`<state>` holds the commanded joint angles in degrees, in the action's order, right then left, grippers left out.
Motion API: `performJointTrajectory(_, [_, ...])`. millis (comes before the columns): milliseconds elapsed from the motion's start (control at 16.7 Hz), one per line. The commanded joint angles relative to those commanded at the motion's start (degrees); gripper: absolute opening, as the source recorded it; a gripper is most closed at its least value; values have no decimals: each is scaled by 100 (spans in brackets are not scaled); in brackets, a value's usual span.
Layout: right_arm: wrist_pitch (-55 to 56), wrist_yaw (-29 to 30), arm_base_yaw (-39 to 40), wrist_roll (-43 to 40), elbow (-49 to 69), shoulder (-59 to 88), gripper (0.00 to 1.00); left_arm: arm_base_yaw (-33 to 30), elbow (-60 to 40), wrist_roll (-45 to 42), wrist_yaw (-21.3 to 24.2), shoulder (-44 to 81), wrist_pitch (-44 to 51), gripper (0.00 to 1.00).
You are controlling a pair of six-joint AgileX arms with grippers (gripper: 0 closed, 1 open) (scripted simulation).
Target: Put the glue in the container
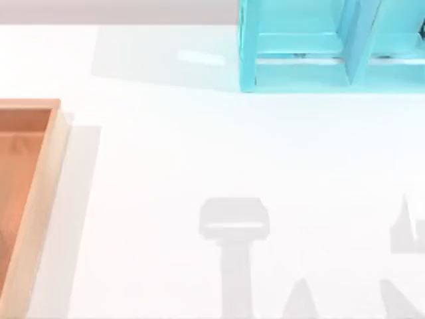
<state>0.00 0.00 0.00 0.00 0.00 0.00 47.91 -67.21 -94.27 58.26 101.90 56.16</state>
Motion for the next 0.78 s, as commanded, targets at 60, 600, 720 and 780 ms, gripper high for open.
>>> performJointTrajectory(60, [0,0,0,0,0,0,100,64,141,-258,125,-21,179,0])
performJointTrajectory(600, [0,0,0,0,0,0,100,130,408,-690,324,-43,458,0])
performJointTrajectory(720, [0,0,0,0,0,0,100,69,478,-560,321,-47,270,0])
performJointTrajectory(780, [0,0,0,0,0,0,100,16,539,-448,319,-47,108,0])
